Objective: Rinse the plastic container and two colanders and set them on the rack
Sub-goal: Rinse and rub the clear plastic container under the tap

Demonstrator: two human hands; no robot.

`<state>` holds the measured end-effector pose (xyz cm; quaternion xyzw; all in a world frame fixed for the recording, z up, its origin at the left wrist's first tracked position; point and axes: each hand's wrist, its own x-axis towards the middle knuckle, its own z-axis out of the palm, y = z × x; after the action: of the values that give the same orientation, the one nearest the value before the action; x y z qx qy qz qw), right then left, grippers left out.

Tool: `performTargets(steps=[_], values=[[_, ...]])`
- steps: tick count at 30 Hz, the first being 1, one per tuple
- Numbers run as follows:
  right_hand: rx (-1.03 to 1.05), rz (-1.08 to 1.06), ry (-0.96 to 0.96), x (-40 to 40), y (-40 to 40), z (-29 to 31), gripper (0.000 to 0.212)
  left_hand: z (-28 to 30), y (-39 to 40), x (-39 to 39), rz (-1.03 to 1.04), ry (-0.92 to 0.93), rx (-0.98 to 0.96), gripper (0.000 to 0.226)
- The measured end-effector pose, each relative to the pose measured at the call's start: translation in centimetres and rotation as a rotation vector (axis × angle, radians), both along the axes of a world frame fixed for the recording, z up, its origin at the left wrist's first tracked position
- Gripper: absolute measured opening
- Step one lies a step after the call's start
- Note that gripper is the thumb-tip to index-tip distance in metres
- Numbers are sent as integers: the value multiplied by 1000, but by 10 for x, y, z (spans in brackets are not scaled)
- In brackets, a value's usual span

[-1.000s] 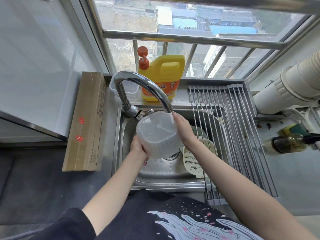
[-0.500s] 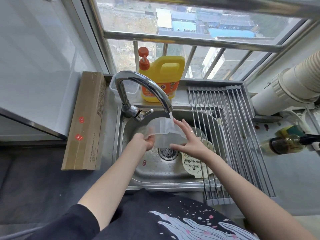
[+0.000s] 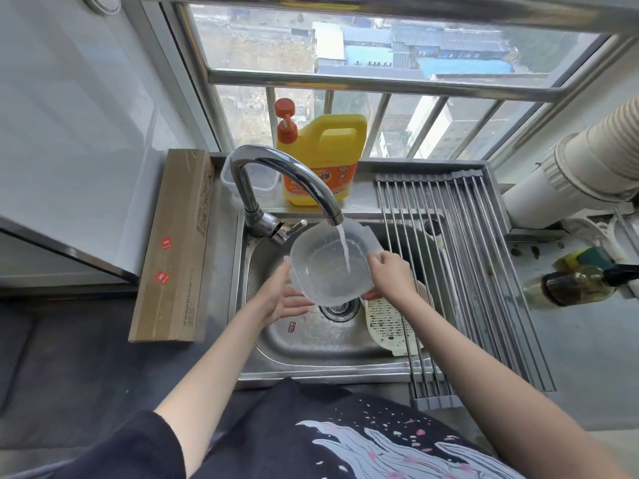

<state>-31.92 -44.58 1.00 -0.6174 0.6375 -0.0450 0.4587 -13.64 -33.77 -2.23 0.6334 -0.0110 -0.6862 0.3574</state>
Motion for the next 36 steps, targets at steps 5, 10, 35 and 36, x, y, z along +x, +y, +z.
performTargets(steps=[5,10,35,36], values=[[-28,132,60,-6,9,7,35,-8,-2,-9,-23,-174,-93,38],[-200,226,315,-16,-4,10,48,2,-10,-7,-98,-174,-78,39],[90,-91,-180,-22,-25,-27,35,10,-12,27,-250,-536,74,54],[111,-40,-179,-16,-21,-25,34,10,-13,27,-246,-525,77,54]])
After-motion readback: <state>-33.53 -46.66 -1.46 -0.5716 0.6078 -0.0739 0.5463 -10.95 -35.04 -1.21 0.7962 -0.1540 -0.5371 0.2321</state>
